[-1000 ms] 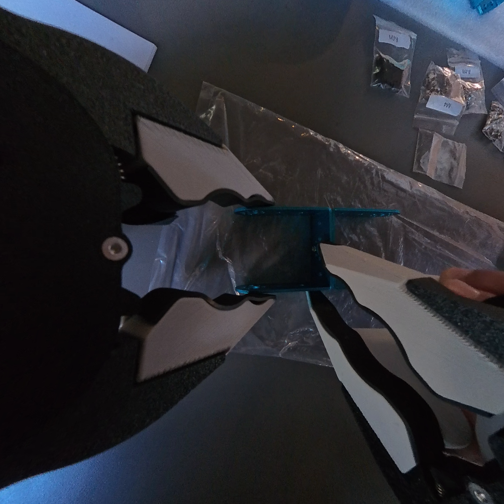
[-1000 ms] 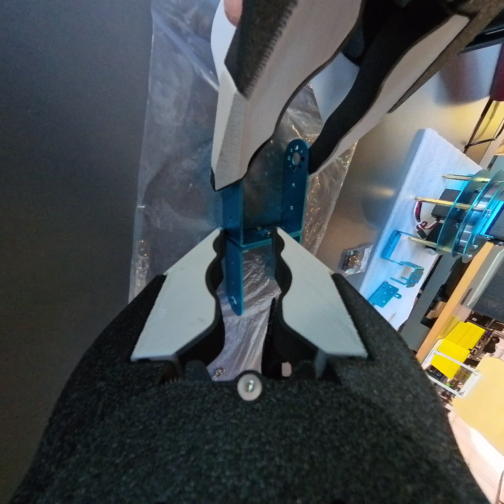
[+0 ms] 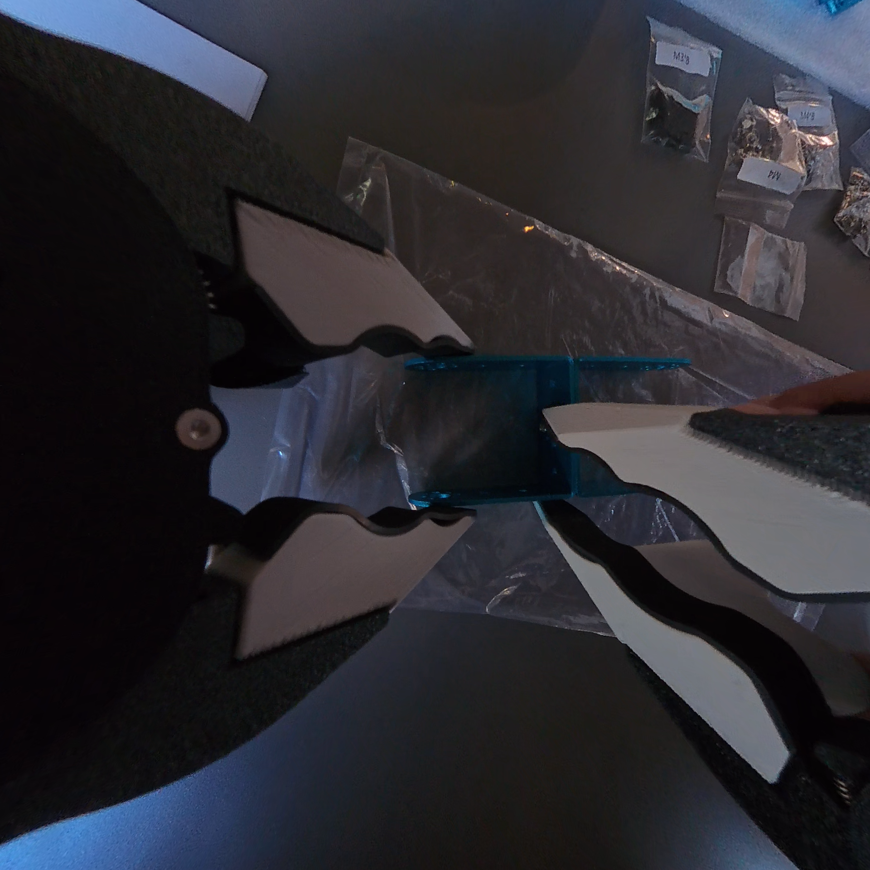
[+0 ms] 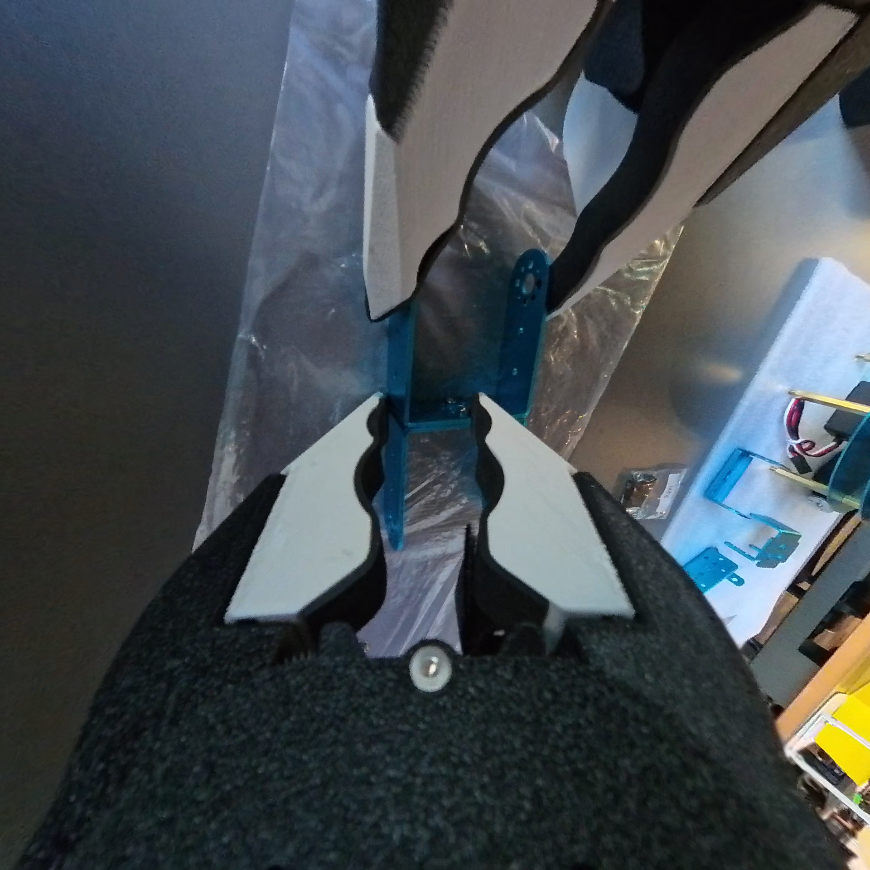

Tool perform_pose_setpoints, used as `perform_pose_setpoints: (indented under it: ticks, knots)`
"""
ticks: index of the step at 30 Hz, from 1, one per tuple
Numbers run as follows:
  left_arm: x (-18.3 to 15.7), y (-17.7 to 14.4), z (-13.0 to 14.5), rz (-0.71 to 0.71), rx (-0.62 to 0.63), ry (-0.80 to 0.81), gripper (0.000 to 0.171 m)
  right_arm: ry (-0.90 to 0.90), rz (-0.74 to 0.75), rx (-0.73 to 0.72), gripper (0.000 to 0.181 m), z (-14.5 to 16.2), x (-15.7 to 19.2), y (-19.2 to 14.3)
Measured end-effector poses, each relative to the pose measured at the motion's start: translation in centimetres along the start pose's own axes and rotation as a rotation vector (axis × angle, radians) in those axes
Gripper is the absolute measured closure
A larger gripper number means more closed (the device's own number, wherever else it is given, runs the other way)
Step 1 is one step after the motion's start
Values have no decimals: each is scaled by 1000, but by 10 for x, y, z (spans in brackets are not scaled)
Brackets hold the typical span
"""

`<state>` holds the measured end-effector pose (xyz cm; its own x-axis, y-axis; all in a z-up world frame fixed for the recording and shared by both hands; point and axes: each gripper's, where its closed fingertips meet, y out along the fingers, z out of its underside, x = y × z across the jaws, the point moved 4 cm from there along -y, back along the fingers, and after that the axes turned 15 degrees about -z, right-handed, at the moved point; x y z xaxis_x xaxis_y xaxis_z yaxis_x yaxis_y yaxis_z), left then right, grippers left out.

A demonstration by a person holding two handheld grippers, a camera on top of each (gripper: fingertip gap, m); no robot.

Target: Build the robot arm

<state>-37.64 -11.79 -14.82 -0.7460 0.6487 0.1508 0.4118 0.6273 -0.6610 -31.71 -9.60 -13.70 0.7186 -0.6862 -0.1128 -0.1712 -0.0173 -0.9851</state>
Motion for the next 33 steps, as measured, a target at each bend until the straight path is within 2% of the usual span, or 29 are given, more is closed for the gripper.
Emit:
perform_pose_setpoints:
  ticks: [15,22,27,30,31,32,33]
  knots:
    - [-1,0,0,1,0,2,108,35,98,8,147,0,5,-1]
    - [-2,0,0,17,3,6,108,32,101,-102,145,2,7,-2]
    - [-3,-1,0,4,-7,36,108,54,-37,-283,106,8,22,-16]
    - [-4,-2,-2,-23,-19,82,107,125,-111,-368,78,24,11,-24]
    - [-4,-2,-2,-30,-16,94,107,148,-136,-369,73,28,7,-23]
    - [-4,-2,-2,-37,-15,103,107,157,-131,-367,76,28,2,-21]
    - [-4,-3,-2,-43,-13,111,107,152,-125,-364,87,26,-2,-19]
